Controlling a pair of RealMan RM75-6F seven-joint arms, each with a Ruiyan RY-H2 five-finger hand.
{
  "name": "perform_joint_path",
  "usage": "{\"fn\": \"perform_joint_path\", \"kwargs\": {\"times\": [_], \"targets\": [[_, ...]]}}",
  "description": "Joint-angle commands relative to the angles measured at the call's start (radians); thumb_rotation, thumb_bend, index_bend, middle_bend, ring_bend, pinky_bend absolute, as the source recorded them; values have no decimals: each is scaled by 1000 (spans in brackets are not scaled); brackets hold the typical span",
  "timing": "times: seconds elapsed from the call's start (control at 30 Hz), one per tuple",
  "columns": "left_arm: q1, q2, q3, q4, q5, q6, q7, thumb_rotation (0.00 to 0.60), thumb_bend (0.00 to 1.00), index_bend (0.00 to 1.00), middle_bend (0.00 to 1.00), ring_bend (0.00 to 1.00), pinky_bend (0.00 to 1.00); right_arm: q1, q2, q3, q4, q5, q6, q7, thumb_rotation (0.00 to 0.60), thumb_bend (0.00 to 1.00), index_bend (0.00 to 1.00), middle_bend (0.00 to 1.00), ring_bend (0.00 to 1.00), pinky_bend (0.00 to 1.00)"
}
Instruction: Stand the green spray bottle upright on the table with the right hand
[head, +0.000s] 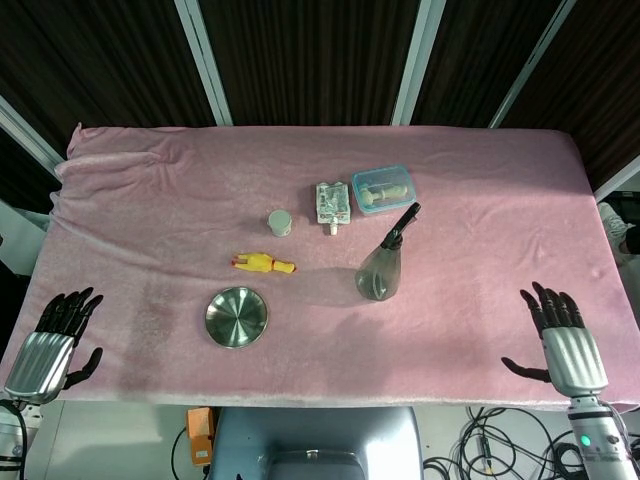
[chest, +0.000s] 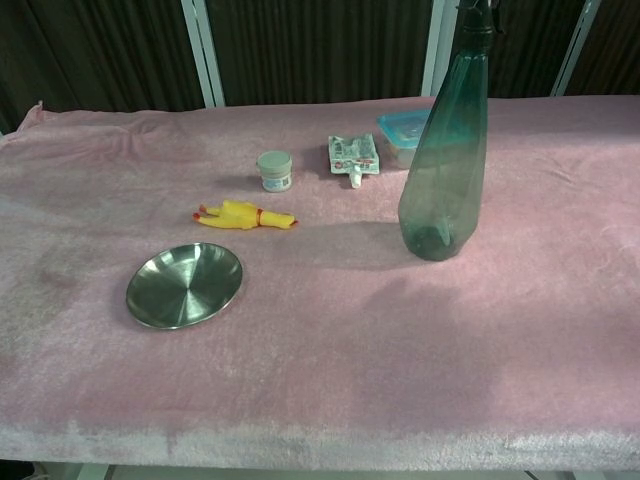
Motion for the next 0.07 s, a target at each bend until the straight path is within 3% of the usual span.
{"fn": "perform_joint_path", "kwargs": {"times": [0.03, 0.07], "targets": [[4, 0, 3, -5, -1, 1, 10, 600, 405, 28, 0, 0, 11, -86, 18, -37, 11, -83, 84, -3, 600, 222, 0, 0, 0, 0], [6, 0, 3, -7, -1, 3, 13, 600, 405, 28, 0, 0, 12, -82, 16, -35, 9, -75, 65, -7, 600, 222, 0, 0, 0, 0]]}}
